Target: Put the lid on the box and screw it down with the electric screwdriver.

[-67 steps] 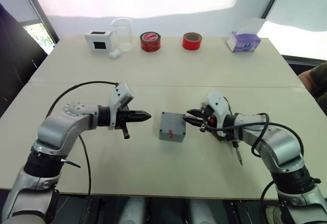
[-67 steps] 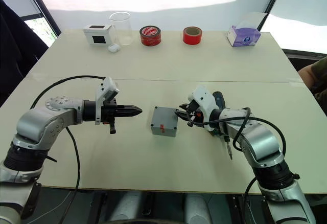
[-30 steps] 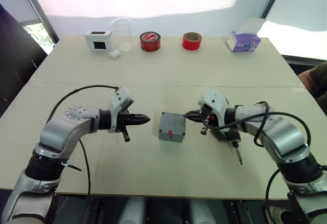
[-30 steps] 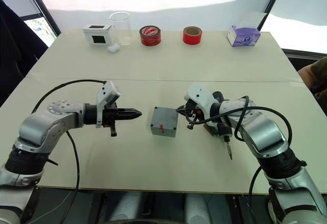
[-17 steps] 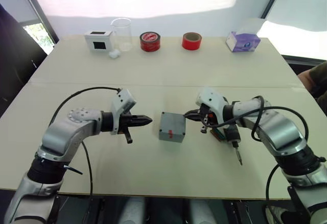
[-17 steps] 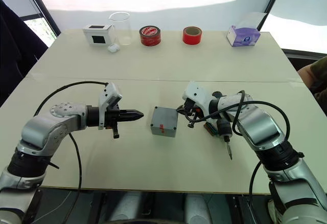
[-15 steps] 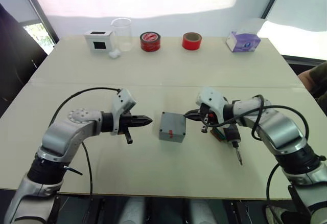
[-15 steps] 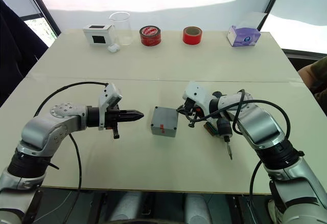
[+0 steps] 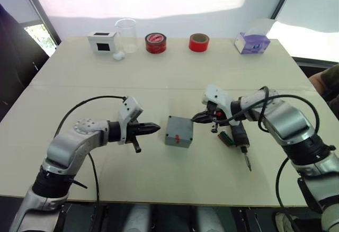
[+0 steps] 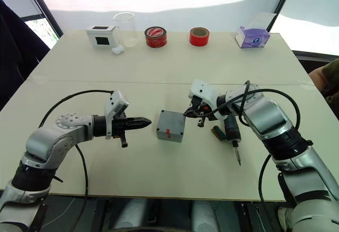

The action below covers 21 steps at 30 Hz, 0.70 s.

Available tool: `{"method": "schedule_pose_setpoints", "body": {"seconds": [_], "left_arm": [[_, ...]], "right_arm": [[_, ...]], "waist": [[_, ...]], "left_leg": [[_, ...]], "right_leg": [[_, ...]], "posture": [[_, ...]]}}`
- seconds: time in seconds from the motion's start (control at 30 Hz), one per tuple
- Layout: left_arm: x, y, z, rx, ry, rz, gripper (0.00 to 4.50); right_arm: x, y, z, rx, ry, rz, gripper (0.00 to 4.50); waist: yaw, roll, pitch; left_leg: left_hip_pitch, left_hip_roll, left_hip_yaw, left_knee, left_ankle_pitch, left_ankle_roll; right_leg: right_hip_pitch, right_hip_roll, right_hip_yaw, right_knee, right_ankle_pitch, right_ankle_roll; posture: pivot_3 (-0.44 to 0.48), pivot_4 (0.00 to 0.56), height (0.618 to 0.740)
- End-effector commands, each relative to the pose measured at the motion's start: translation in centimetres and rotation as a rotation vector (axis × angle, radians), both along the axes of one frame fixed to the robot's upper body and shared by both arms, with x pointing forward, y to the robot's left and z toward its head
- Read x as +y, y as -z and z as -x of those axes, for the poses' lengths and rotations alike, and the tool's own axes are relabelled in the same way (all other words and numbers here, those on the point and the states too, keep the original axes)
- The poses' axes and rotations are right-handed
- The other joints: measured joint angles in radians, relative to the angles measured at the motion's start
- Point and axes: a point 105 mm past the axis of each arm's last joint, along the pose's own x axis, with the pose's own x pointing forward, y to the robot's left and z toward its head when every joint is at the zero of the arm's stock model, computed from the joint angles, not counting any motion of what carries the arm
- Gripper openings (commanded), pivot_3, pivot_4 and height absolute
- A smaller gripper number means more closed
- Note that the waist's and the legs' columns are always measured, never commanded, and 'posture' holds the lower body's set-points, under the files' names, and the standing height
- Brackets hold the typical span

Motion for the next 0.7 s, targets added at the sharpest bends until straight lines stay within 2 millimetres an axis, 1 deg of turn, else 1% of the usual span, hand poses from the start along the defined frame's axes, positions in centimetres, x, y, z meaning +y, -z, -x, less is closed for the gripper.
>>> {"method": "schedule_pose_setpoints", "body": {"seconds": [0.03,0.3,0.33,0.37,0.5,0.53,0.7], "left_arm": [[-0.2,-1.2,0.2,-0.055,0.0,0.028,0.0],[0.0,-1.2,0.3,-0.055,-0.016,0.03,0.0],[0.0,-1.2,0.3,-0.055,-0.017,0.031,0.0],[0.0,-1.2,0.3,-0.055,-0.018,0.031,0.0],[0.0,-1.2,0.3,-0.053,-0.019,0.034,0.0],[-0.1,-1.1,0.3,-0.052,-0.019,0.034,0.0],[-0.1,-1.1,0.3,-0.05,-0.017,0.037,0.0]], "right_arm": [[0.3,0.2,-0.4,0.027,-0.025,0.013,0.01],[1.0,0.5,-0.5,0.056,-0.065,0.021,0.01],[1.2,0.4,-0.5,0.055,-0.066,0.018,0.54],[1.3,0.3,-0.6,0.053,-0.065,0.012,0.78],[1.8,-0.2,-0.6,0.049,-0.063,-0.01,2.31],[1.8,-0.4,-0.6,0.048,-0.064,-0.013,2.44],[2.1,-1.3,-0.1,0.04,-0.073,-0.044,2.44]], "waist": [[-0.001,0.0,0.0],[-0.006,0.0,0.0],[-0.008,0.0,0.0],[-0.014,0.0,0.0],[-0.019,0.0,0.0],[-0.018,0.0,0.0],[-0.018,0.0,0.0]], "left_leg": [[0.0,0.0,0.0,0.0,0.0,0.0],[0.0,0.0,0.0,-0.001,0.0,0.0],[0.0,0.0,0.0,-0.001,0.0,-0.001],[0.0,0.0,0.0,-0.001,0.0,-0.001],[0.0,0.0,0.0,-0.002,0.0,-0.001],[0.0,0.0,0.0,-0.002,0.0,-0.001],[0.0,0.0,0.0,-0.002,0.0,-0.001]], "right_leg": [[0.0,0.0,0.0,0.0,0.0,0.0],[0.0,0.0,0.0,0.0,0.0,0.0],[-0.001,0.0,0.0,0.0,0.0,0.0],[-0.001,0.0,0.0,0.0,0.0,0.0],[-0.001,0.0,0.0,0.0,0.0,0.0],[-0.001,0.0,0.0,0.0,0.0,0.0],[-0.001,0.0,0.0,0.0,0.0,0.0]], "posture": [[0.0,0.15,0.74],[0.0,0.15,0.74],[0.0,0.15,0.74],[0.0,0.15,0.74],[0.0,0.15,0.74],[0.0,0.15,0.74],[0.0,0.15,0.74]]}}
